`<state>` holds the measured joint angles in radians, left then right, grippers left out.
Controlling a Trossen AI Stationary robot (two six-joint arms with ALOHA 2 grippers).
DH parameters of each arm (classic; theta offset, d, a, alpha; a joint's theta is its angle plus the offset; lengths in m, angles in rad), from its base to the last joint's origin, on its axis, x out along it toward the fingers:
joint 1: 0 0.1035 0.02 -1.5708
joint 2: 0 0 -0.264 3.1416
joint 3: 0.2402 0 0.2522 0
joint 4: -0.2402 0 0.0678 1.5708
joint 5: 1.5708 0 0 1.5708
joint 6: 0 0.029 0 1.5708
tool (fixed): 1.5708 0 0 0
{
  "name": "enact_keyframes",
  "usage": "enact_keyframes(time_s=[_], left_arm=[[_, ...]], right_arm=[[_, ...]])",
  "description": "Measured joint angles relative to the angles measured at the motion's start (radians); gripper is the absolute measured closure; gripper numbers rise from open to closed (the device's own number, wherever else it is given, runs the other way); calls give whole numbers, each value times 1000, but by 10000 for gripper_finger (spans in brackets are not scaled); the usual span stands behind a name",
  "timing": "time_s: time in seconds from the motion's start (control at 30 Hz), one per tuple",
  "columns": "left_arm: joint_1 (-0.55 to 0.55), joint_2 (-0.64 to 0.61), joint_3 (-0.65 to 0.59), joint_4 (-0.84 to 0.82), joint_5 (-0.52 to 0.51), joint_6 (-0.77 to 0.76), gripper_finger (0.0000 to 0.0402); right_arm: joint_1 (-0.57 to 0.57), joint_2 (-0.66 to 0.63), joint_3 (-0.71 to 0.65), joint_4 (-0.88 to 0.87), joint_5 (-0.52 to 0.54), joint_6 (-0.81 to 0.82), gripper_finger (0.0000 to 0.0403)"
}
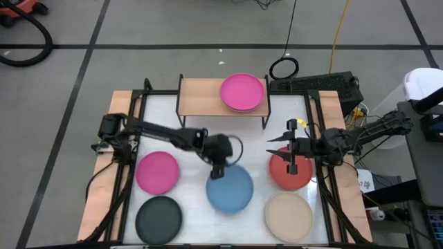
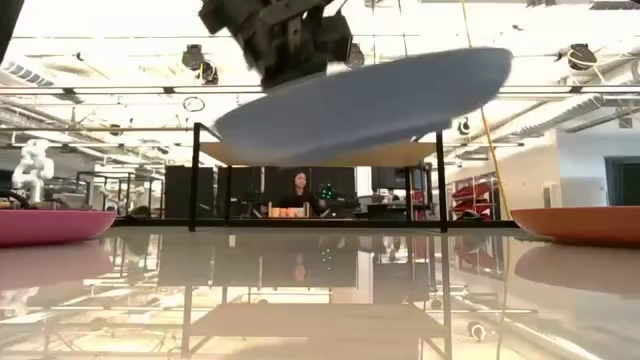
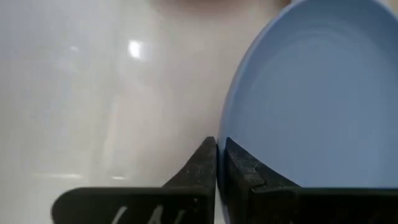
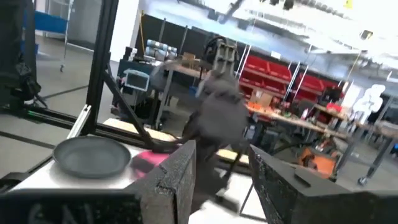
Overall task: Place and stack plates onto a shelf
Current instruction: Stack the blue plate on top of the pink plate
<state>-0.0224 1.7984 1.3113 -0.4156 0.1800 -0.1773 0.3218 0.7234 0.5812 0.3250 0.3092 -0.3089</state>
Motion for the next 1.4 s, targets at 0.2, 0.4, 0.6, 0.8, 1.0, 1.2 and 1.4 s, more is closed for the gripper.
enact_keyframes(time_s=[0.2,0.4,0.6,0.8,1.0,1.2,1.4], left_arm=[[185,-90,238,-185,-154,153,392],[412,-94,424,-176,-168,230,392],[601,-20,512,-108,-29,202,392],[684,68,566,-114,69,169,392],[702,111,580,-112,81,168,392],[708,114,580,-129,75,173,368],[707,114,580,-133,73,219,328]], right_arm=[[25,-60,0,-8,1,-70,271],[27,-64,0,-23,5,-124,271],[25,-61,0,7,82,-200,271],[23,-58,0,58,88,-280,271],[3,-59,0,78,87,-298,271],[-2,-59,0,78,87,-283,271],[-2,-59,0,78,87,-254,271]])
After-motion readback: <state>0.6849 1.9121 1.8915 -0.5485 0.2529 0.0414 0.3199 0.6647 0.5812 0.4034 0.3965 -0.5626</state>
